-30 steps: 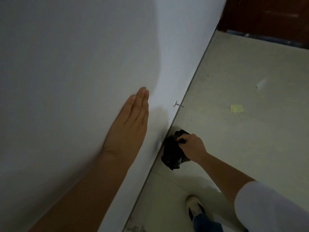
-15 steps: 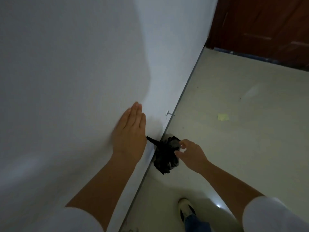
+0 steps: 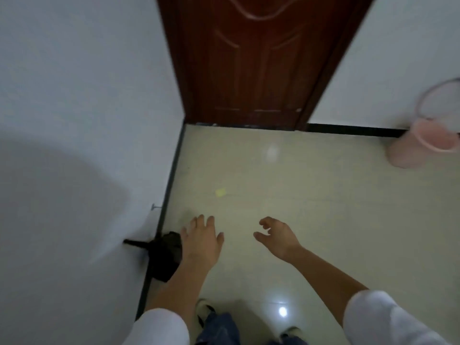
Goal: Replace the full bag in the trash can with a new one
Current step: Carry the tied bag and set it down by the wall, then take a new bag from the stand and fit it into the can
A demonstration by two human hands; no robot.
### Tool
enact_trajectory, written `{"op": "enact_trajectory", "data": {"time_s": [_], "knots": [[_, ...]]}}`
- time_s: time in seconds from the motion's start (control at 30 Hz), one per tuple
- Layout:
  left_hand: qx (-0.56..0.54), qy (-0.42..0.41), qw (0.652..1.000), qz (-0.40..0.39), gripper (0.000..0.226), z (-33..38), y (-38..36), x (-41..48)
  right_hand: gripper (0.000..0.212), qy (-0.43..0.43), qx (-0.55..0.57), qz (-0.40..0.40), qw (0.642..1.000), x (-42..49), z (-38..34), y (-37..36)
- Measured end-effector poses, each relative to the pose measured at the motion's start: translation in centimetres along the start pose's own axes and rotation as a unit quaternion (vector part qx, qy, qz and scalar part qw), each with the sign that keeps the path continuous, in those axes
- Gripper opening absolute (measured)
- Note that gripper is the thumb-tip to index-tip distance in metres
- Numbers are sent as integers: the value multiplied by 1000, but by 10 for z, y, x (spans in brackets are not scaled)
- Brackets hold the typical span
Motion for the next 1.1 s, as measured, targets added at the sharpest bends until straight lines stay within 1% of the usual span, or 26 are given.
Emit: {"op": "enact_trajectory", "data": {"time_s": [0.1,0.27,0.37,0.47,0.57,0.7,0.73,0.77,0.87,1.0,1.1], "knots": [[-17,-68,997,7,53,112,20,-28,49,-42,31,73,996,-53,64,93],[10,-192,981,34,51,301,45,-68,53,-77,70,170,980,-137,172,231],[41,-269,961,54,49,407,57,-97,55,-99,84,233,964,-189,230,302],[79,-342,934,70,48,503,64,-125,54,-125,102,294,942,-233,281,364],[120,-391,908,92,47,594,71,-143,53,-142,116,351,918,-268,329,421],[156,-444,876,108,46,706,77,-157,54,-175,123,399,892,-296,394,492],[167,-457,867,109,47,737,77,-159,55,-183,125,407,886,-300,412,511],[172,-463,862,111,47,752,80,-160,55,-188,122,408,885,-302,420,522],[187,-499,837,124,46,842,85,-160,57,-210,114,434,868,-311,470,586],[196,-550,800,139,46,986,97,-166,57,-251,114,476,835,-333,541,686],[193,-587,773,142,46,1075,103,-186,54,-281,99,495,816,-355,585,748]]}}
Point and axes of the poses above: each hand's wrist, its own x-axis towards the middle knuckle, its own y-axis out of the back of the hand, z = x × y, the point moved 6 cm from there along x, towards the middle knuckle, and after that the axes turned 11 degrees about x, right-handed, at the moved point
